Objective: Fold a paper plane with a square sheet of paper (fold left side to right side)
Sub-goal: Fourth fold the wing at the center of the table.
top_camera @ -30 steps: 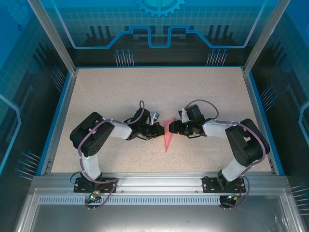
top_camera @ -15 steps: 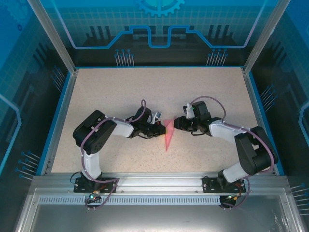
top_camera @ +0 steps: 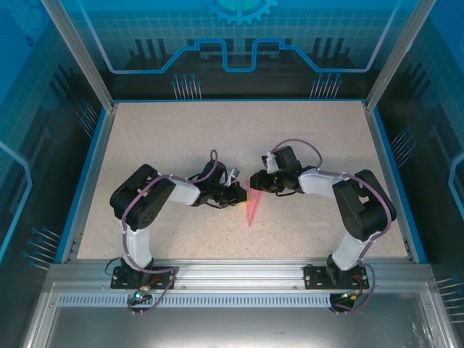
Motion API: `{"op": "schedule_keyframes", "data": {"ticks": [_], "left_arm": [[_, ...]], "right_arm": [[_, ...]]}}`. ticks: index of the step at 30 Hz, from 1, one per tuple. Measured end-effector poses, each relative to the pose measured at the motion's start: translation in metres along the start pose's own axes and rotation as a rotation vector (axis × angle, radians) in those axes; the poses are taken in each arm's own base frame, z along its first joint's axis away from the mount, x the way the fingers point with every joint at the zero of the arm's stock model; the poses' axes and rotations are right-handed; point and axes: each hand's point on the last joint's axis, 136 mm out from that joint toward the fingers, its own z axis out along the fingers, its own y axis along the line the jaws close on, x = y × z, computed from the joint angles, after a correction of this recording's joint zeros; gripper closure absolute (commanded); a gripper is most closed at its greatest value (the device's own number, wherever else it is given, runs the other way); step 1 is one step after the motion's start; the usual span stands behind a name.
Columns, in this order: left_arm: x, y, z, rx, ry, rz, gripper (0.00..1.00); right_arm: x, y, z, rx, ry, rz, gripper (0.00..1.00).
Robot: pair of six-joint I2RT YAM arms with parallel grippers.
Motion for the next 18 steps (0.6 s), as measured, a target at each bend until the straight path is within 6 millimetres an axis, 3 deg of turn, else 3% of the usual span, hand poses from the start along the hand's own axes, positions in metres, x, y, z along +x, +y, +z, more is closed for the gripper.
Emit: {"op": "schedule_keyframes", "data": {"ticks": [6,18], "left_arm": [[0.000,0.002,0.001,-0.002,0.005,-0.005,0.98],[-0.001,0.001,0.003,0.000,0.023,-0.016,0.97]], "right_arm": [[-0.006,-0.003,0.003,0.029,-0.004,-0.005,0.71],[0.001,-0.020,0.005,0.103,0.024,-0.009,0.70]]}}
